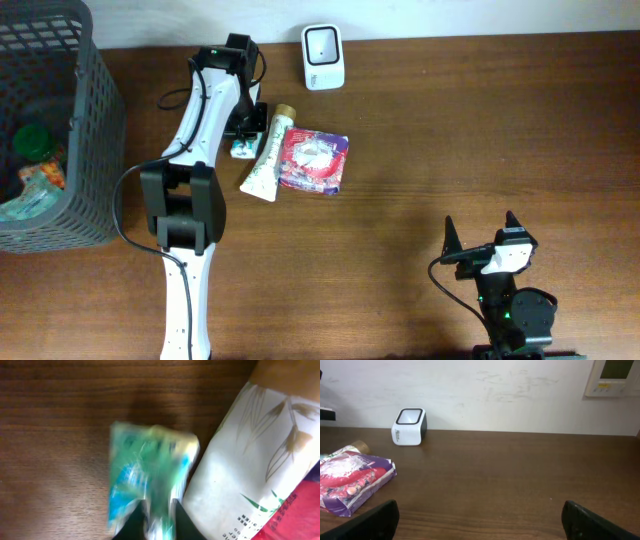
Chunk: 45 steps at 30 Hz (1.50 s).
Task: Scan the item barcode
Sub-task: 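Place the green tissue pack left of the white tube, then grasp the mint-green wet-wipe pack in the basket with the left gripper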
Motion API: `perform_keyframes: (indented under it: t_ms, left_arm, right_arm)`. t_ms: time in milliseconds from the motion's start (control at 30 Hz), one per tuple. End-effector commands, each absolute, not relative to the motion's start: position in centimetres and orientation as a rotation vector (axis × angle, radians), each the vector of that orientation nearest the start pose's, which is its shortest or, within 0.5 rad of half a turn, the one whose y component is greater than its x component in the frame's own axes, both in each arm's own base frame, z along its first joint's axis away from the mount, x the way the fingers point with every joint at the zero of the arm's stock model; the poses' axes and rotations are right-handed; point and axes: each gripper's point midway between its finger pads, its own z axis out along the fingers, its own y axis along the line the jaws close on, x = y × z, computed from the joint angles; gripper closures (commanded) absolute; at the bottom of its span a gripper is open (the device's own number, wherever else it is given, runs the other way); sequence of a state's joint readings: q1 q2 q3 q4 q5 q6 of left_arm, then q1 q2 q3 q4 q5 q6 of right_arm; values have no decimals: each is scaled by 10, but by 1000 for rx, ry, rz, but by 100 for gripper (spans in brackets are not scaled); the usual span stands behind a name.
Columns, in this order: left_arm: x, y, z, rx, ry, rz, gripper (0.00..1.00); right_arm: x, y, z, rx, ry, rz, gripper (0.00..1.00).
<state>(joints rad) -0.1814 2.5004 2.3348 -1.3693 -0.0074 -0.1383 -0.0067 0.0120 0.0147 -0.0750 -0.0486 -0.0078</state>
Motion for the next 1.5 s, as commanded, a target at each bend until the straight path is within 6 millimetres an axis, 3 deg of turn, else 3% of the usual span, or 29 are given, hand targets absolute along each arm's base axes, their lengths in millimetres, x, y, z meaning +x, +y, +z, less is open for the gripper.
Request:
perform_keyframes:
  t_ms: [0, 67, 133, 267, 333, 433, 467, 500, 567, 667, 767, 833, 933, 1067, 1133, 1367, 1467]
  left_arm:
    - [484, -92, 46, 53, 3110, -53, 56]
    - [490, -91, 65, 44, 3081, -63, 37]
    - [504, -83, 113, 15, 2980, -83, 28]
    - [534, -45, 260, -77, 2542, -133, 12]
    - [532, -17, 307, -133, 2407, -118, 9]
    - [516, 52, 376, -269, 2213, -40, 2]
    - [498, 104, 396, -393, 2151, 84, 1]
    - [486, 133, 398, -465, 2139, 148, 0]
    - [458, 191, 384, -722, 2138, 226, 1]
    - [422, 251, 356, -1003, 2151, 309, 1]
    - [404, 283, 328, -1149, 2191, 268, 1]
    - [394, 297, 295, -1232, 2266, 235, 1]
    - [380, 311, 236, -1447, 2340, 260, 1]
    - [382, 315, 164, -1640, 2349, 246, 1]
    - [383, 315, 140, -1713, 2325, 238, 1]
    - [371, 328, 96, -1897, 2194, 317, 1]
    - [364, 336, 89, -1921, 2176, 320, 11]
  right_arm:
    - [246, 7, 156, -35, 1647, 28, 1]
    - [246, 7, 156, -35, 1647, 28, 1]
    - [246, 7, 156, -35, 1647, 28, 1]
    - [246, 7, 156, -35, 1647, 28, 1]
    - [246, 7, 156, -36, 1647, 28, 1]
    - [246, 7, 156, -35, 1647, 28, 1]
    - [246, 7, 156, -35, 1647, 28, 1]
    - [246, 7, 156, -35, 1647, 28, 1]
    - [246, 7, 156, -35, 1647, 28, 1]
    - [246, 7, 156, -36, 1647, 28, 1]
    - [246, 7, 156, -35, 1647, 28, 1]
    - [246, 7, 156, -36, 1647, 28, 1]
    - [246, 7, 156, -36, 1647, 28, 1]
    - [246, 7, 156, -35, 1647, 28, 1]
    - [246, 7, 156, -35, 1647, 28, 1]
    - [246, 7, 156, -35, 1647, 28, 1]
    - [246, 7, 156, -36, 1647, 28, 1]
